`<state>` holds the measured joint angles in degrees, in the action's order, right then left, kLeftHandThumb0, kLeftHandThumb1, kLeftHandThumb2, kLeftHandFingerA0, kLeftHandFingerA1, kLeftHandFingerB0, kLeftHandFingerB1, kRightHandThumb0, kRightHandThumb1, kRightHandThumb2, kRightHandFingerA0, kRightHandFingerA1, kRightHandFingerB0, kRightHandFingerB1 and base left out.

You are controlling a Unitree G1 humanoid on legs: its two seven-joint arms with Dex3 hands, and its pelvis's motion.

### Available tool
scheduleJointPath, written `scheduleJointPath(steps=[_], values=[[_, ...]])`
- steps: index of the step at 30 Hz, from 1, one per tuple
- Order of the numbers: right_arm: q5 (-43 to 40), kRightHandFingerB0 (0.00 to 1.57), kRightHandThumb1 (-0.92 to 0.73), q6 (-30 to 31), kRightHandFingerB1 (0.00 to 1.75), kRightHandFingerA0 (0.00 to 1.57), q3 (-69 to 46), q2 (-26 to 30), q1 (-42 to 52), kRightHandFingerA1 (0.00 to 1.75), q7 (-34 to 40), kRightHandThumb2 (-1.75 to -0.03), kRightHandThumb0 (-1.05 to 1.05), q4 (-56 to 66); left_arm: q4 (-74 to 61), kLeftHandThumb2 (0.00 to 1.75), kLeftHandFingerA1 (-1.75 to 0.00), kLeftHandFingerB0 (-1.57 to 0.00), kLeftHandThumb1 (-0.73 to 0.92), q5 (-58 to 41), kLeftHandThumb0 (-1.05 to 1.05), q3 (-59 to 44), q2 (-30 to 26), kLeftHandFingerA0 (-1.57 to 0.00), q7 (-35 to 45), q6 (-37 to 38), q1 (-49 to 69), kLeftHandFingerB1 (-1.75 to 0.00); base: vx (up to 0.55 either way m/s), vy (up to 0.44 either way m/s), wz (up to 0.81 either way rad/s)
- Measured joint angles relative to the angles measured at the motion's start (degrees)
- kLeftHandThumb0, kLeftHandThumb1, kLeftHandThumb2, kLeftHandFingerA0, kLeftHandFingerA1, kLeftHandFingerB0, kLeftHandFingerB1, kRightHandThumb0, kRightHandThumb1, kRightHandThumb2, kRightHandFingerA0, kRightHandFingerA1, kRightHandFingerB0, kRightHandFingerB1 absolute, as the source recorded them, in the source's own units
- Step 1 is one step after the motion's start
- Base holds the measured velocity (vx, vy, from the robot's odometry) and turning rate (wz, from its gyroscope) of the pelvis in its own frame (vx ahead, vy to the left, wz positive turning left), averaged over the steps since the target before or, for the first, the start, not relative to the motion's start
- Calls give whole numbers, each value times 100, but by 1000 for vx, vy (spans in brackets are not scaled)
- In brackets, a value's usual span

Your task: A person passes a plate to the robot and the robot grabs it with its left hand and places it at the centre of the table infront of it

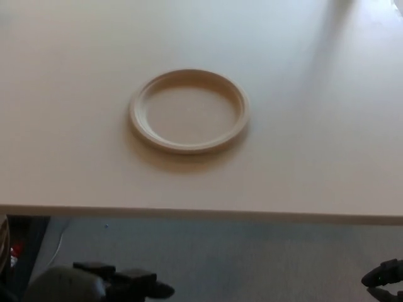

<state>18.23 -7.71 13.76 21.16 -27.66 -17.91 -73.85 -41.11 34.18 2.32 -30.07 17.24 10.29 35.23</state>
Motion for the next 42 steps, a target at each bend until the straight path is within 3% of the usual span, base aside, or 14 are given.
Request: scheduleJointPath(steps=[8,14,16,21,23,24,28,30,31,36,38,39,41,42], values=[[-2,40,-83,47,45,66,-10,-1,32,63,-6,-64,-60,-49,148,103,-43,-12,58,-609,-89,-125,-1243,0,689,432,946,-30,0,0,0],[-1,36,-82,56,43,70,-16,-3,117,62,-8,-63,-63,-83,1594,63,-27,-9,75,-447,-98,403,-1056,-5,835,229,-33,-27,0,0,0],[-4,40,-82,56,45,68,-24,-3,134,62,-7,-64,-63,-85,1962,111,-26,-5,69,-315,-86,515,-942,-2,803,111,-263,-19,0,0,0],[-8,30,-76,52,40,64,-31,-10,249,62,-4,-64,-64,-87,3291,121,-33,-6,85,19,-91,821,-650,-5,643,-223,-956,-11,0,0,0],[-9,29,-79,50,41,67,-33,-11,298,63,-2,-63,-63,-87,3665,81,-35,-3,92,116,-87,909,-571,-5,587,-316,-1132,-21,0,0,0],[-11,24,-79,51,39,65,-37,-14,324,62,1,-63,-63,-87,3889,120,-40,-6,79,159,-83,960,-534,0,560,-366,-1230,-19,0,0,0],[-14,25,-79,51,39,64,-61,-21,470,60,19,-63,-62,-89,4933,123,-36,0,82,311,-87,1168,-330,0,413,-566,-1717,-13,0,0,0],[-15,24,-80,52,38,66,-64,-25,524,59,22,-63,-62,-91,5315,121,-42,-3,80,350,-85,1242,-244,-3,366,-629,-1925,-15,0,0,0],[-13,27,-80,52,38,64,-63,-30,571,59,29,-64,-61,-92,5725,76,-41,-2,92,378,-88,1304,-137,-17,319,-689,-2156,-19,0,0,0],[-14,28,-77,51,42,62,-62,-61,698,63,45,-63,-63,-91,6856,114,-54,-5,80,377,-87,1351,153,-21,141,-776,-2784,-24,0,0,0],[-14,29,-79,50,42,63,-63,-76,742,62,47,-64,-63,-91,7311,108,-52,-5,75,366,-83,1343,237,-23,54,-777,-2996,-26,0,0,0],[-15,27,-79,47,42,64,-63,-81,768,62,49,-64,-63,-89,7526,68,-44,-9,92,358,-85,1333,278,-41,11,-776,-3080,-21,0,0,0],[-15,23,-79,41,41,65,-63,-87,826,61,56,-64,-65,-86,7876,110,-56,-5,73,343,-93,1315,338,-35,-70,-770,-3207,-17,0,0,0],[-16,20,-80,38,41,65,-64,-91,889,61,65,-64,-66,-86,8184,66,-45,-9,85,324,-88,1293,377,-42,-149,-764,-3297,-22,0,0,0]])
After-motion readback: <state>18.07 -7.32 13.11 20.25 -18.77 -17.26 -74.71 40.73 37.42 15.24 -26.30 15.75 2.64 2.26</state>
